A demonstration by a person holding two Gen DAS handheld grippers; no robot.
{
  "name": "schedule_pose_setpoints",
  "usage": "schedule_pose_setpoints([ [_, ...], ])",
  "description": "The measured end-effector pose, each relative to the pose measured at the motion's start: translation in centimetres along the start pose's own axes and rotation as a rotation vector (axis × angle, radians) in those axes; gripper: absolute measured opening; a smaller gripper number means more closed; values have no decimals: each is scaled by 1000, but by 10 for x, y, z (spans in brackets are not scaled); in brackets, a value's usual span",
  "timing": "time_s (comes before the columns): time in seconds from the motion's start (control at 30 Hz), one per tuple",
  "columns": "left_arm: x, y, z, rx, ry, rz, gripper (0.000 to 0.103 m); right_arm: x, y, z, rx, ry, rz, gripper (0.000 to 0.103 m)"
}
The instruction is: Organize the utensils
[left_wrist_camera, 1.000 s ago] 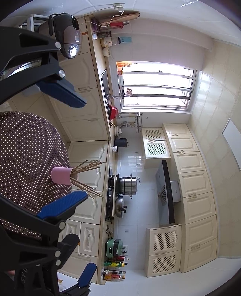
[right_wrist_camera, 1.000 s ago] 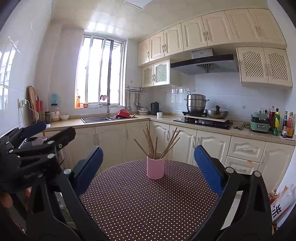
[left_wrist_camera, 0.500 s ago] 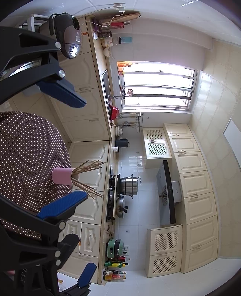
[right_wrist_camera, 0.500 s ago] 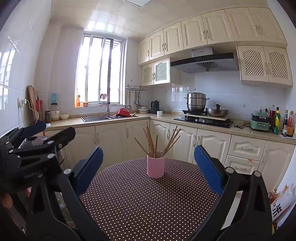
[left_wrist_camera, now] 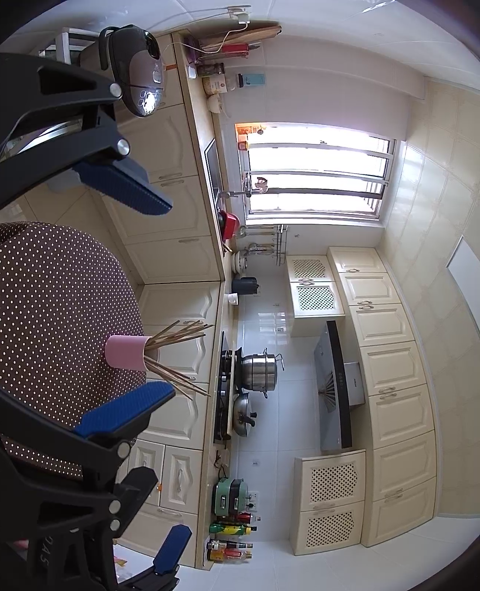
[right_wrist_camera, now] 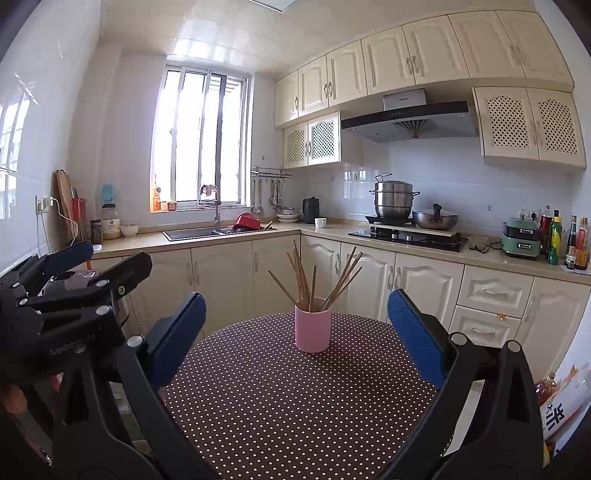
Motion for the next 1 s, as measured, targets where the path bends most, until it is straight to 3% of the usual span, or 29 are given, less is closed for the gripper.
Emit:
schedule_pose_setpoints([
  [0.4, -1, 1, -2, 2, 2, -1, 90, -1, 0, -3, 0, 3, -2, 97],
  [1.0, -11, -2, -37, 2, 48, -11, 90, -10, -7, -25, -6, 35, -17, 97],
])
Point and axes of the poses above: each gripper's, at about its wrist camera, not at the fingertips, and z roughly against the way its jaws point, y to its left, x to its top, the point moved 3 cm from there along -z, roughly the way its jaws point, and after that the axes turned 9 degrees about z, right-handed, at the moved point
